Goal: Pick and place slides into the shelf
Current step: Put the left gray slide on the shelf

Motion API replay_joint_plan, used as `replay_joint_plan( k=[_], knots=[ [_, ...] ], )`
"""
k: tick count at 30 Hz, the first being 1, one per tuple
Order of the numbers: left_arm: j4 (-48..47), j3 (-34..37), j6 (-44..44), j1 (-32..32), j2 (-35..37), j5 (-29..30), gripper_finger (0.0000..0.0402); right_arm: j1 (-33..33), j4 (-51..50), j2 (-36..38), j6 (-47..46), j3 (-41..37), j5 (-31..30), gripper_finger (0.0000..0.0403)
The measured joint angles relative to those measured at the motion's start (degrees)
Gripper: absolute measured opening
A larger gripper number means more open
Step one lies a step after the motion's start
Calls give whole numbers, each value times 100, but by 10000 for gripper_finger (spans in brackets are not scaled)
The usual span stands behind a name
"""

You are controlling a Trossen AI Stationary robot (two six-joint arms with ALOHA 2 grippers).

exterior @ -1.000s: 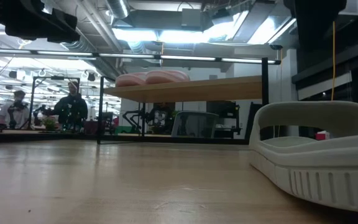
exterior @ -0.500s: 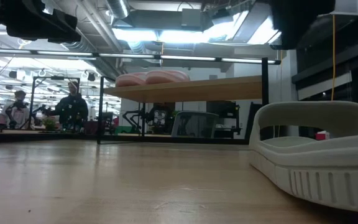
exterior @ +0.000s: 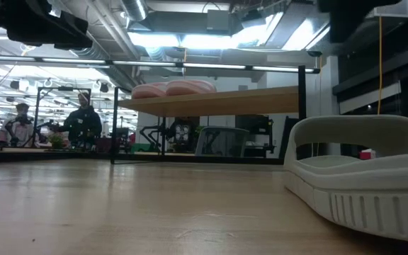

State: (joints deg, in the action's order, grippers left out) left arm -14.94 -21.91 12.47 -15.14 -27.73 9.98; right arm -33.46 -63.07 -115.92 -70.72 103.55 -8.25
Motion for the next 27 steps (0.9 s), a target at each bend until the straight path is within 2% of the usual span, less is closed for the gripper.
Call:
replay_joint_plan(
  k=[12,23,27],
  knots=[
    [7,0,-36,-1,-2,1,139,-488,-423,11,-380,328,-844,169],
    [61,0,-39,0,-2,7,139,-505,-1522,9,-522,323,-883,169],
    [61,0,-39,0,-2,7,139,-568,-1646,-46,-347,321,-1392,169]
  ],
)
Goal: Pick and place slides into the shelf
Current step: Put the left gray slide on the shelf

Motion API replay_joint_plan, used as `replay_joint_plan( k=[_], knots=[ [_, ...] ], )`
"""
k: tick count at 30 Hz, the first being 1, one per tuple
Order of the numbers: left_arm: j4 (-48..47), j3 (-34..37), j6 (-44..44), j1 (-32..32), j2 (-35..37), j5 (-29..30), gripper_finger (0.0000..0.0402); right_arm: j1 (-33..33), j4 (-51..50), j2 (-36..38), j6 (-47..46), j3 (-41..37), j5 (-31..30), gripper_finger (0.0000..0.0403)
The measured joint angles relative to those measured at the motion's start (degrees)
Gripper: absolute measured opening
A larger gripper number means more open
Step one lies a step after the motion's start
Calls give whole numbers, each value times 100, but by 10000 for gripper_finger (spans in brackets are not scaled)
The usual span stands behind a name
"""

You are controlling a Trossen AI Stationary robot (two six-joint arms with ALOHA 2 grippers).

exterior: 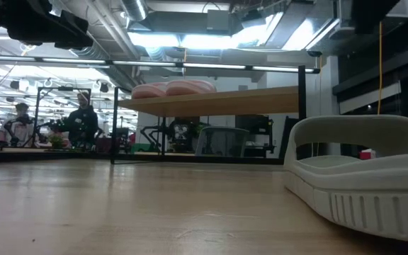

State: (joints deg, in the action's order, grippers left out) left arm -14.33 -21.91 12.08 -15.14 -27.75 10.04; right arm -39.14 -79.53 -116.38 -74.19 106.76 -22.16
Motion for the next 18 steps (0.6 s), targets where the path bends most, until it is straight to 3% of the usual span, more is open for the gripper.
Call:
replay_joint_plan(
  k=[18],
  knots=[
    [0,0,-122,0,0,299,139,-159,296,-709,396,-7,-69,169]
  ],
)
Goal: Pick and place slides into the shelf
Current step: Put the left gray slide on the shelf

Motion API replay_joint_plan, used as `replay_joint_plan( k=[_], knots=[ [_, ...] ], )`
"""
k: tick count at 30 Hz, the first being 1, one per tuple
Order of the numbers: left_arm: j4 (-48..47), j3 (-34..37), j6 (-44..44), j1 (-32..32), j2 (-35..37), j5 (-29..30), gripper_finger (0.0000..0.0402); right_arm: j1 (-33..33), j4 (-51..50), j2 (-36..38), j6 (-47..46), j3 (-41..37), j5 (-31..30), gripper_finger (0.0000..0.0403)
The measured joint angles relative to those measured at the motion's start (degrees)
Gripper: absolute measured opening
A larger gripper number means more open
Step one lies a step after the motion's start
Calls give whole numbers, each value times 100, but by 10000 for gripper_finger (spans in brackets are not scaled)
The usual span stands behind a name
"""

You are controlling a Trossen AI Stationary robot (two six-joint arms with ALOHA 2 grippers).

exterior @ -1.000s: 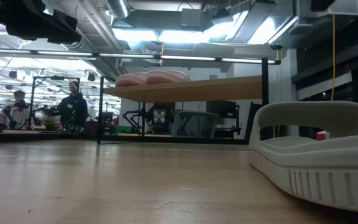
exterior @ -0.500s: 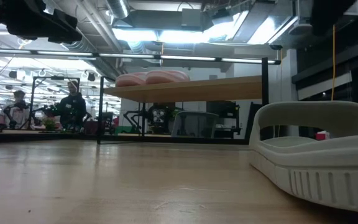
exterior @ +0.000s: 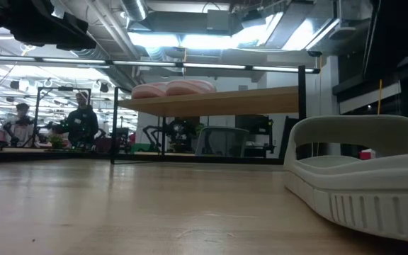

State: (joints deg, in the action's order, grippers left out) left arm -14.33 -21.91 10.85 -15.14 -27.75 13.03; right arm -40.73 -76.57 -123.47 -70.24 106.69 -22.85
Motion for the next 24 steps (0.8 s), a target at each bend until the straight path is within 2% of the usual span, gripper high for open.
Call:
replay_joint_plan(
  k=[11,16,20,24],
  knots=[
    [35,0,0,0,0,147,139,-103,971,-31,-25,0,-114,169],
    [35,0,-26,0,2,147,139,-200,993,-53,-229,0,-141,169],
    [52,0,-4,0,0,149,139,-229,709,-57,-344,0,-410,169],
    [68,0,-24,0,1,150,139,-221,410,-57,-302,0,-424,169]
  ],
)
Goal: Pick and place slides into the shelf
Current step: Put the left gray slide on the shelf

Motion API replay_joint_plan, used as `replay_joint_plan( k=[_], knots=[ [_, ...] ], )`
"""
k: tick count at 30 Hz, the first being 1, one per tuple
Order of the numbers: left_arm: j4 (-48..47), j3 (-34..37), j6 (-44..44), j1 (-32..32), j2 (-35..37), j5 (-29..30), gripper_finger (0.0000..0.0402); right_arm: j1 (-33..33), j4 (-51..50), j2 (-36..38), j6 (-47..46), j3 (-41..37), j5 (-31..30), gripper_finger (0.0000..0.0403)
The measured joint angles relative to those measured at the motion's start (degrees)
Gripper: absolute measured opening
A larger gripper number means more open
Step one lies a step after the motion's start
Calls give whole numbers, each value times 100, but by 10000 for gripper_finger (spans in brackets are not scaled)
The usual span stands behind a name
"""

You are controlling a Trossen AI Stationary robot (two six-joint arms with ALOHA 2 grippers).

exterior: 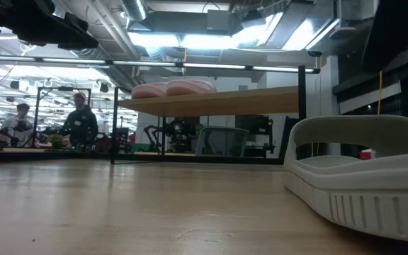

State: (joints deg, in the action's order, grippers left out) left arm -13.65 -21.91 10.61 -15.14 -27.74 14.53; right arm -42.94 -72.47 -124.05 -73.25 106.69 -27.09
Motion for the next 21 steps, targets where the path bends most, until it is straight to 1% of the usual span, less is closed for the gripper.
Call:
replay_joint_plan(
  k=[5,15,21],
  knots=[
    [0,0,2,0,-1,0,139,5,-19,0,-4,0,16,169],
    [0,0,3,0,2,-1,139,6,614,0,17,0,20,169],
    [0,0,44,0,2,1,139,40,760,0,22,0,20,169]
  ],
)
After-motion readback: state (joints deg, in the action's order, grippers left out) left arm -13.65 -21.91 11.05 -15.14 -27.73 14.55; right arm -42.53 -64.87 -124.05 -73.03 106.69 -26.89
